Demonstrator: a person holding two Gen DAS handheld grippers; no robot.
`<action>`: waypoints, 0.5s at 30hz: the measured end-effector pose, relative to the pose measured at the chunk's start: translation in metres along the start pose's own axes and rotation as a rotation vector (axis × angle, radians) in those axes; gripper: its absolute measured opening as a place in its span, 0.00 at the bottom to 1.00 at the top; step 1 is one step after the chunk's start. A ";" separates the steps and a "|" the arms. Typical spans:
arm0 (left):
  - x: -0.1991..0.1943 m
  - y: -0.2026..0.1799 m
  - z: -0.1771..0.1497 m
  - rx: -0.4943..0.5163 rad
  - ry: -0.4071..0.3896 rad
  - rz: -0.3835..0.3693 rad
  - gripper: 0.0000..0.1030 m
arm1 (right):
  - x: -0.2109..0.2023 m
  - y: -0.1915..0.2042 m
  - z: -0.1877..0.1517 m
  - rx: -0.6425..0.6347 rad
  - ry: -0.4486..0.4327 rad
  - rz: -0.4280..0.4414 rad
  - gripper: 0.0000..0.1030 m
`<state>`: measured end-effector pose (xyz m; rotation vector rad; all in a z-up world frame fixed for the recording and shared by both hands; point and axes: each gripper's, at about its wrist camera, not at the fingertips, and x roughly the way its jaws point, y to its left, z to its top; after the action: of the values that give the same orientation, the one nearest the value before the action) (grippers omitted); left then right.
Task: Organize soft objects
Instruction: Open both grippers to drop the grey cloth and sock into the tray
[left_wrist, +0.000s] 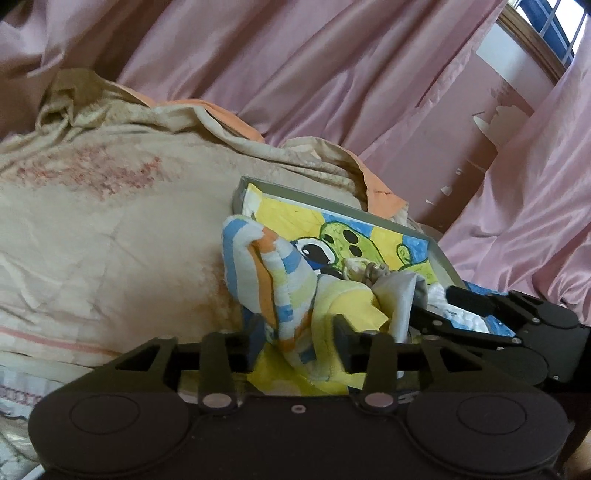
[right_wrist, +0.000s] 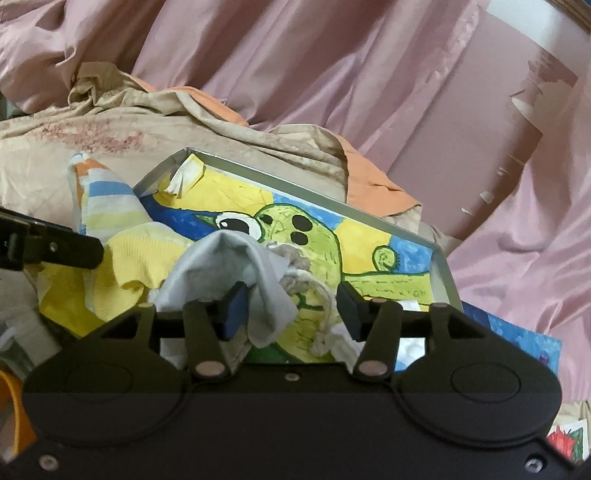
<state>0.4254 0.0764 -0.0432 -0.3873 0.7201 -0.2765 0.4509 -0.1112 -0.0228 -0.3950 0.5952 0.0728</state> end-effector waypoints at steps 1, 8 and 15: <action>-0.003 -0.002 0.000 0.011 -0.005 0.015 0.54 | -0.003 -0.002 0.000 0.010 -0.004 0.001 0.50; -0.026 -0.009 0.001 0.038 -0.032 0.064 0.64 | -0.034 -0.018 -0.001 0.083 -0.051 0.025 0.69; -0.063 -0.023 0.003 0.047 -0.125 0.111 0.77 | -0.076 -0.037 -0.001 0.168 -0.128 0.057 0.88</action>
<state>0.3795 0.0799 0.0052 -0.3164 0.6088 -0.1627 0.3946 -0.1422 0.0314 -0.2088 0.4826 0.1016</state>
